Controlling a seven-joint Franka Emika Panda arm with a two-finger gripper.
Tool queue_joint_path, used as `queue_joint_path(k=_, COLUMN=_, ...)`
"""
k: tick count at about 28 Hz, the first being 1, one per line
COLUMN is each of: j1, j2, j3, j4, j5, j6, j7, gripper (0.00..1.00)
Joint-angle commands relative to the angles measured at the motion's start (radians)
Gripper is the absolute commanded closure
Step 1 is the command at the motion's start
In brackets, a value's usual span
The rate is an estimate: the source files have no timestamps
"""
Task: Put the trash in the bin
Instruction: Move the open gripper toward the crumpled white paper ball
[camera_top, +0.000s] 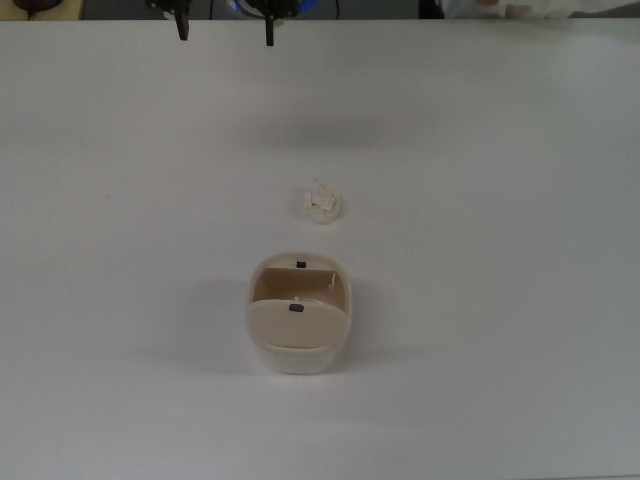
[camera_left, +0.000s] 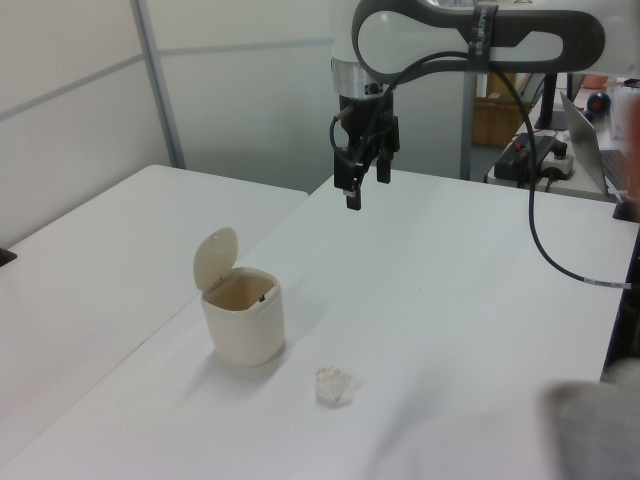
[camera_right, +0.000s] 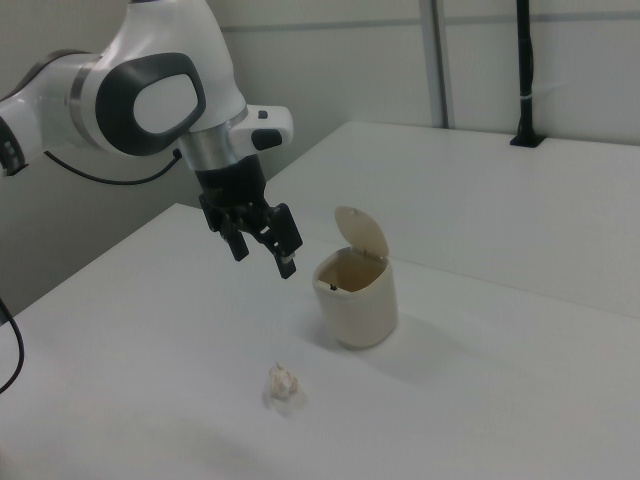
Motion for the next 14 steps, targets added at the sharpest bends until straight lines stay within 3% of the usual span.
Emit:
queue_joint_path(k=1, j1=0.004, j2=0.009, j3=0.002, j4=-0.014, j5=0.008, j6=-0.016, j7=-0.03, gripper=0.0)
queue_joint_path(k=11, j1=0.044, j2=0.144, j3=0.008, j4=-0.039, j5=-0.009, j6=0.007, j7=-0.263, gripper=0.0)
queue_joint_path(k=14, j1=0.065, j2=0.156, j3=0.01, j4=-0.101, j5=-0.018, j6=0.059, j7=-0.292, gripper=0.0)
